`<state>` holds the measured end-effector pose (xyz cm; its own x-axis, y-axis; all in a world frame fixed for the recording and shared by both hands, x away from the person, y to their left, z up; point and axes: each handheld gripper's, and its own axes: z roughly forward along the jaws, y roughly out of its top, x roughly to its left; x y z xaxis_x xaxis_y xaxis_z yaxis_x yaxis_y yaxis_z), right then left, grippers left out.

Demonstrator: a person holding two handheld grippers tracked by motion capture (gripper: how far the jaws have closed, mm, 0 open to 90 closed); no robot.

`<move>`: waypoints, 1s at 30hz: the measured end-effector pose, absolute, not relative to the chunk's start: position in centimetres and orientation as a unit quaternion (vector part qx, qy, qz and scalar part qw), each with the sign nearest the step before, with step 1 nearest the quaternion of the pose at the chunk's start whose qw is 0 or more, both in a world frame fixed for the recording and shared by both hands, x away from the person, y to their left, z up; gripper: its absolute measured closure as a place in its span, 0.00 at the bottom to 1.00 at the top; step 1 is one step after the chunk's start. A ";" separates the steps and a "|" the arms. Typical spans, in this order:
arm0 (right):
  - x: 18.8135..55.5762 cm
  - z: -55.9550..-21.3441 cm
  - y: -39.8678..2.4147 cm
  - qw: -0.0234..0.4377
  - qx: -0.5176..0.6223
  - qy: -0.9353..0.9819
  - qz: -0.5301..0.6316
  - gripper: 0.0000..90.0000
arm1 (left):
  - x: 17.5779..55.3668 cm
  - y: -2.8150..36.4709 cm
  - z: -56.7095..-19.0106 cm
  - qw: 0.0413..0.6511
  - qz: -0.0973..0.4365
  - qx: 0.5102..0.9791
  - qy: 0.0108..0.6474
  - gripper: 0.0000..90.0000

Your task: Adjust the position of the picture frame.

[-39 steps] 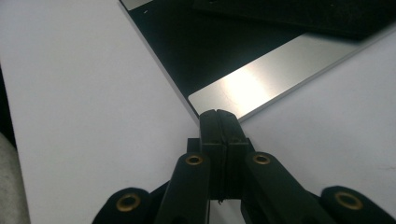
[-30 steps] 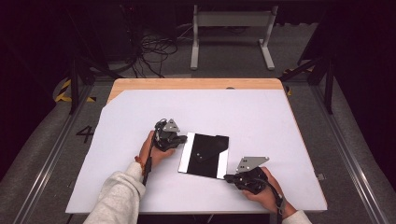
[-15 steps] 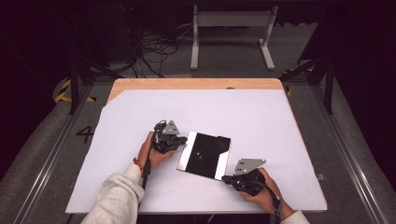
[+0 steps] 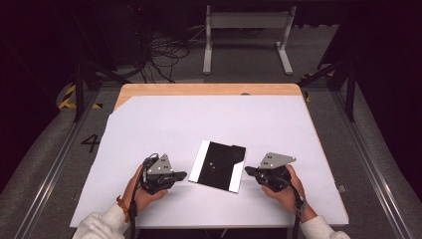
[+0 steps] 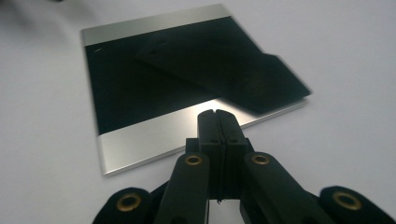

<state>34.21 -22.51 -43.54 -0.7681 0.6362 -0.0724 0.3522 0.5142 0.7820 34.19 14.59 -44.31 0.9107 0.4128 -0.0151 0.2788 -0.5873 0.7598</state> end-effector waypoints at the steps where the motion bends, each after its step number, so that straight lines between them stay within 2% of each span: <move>1: 34.8 -43.5 -22.8 0.182 0.299 0.846 0.402 1.00 | 34.0 14.6 -44.4 0.411 0.080 0.888 0.193 1.00; 16: 40.4 -43.6 -22.7 0.221 0.350 0.820 0.396 1.00 | 33.5 13.0 -46.0 0.371 0.077 0.907 0.184 1.00; 25: 42.8 -44.7 -22.2 0.216 0.363 0.825 0.374 1.00 | 34.6 13.1 -46.4 0.380 0.068 0.901 0.198 0.97; 30: 43.7 -45.2 -21.9 0.210 0.365 0.830 0.366 1.00 | 34.7 12.9 -46.4 0.375 0.085 0.900 0.203 0.99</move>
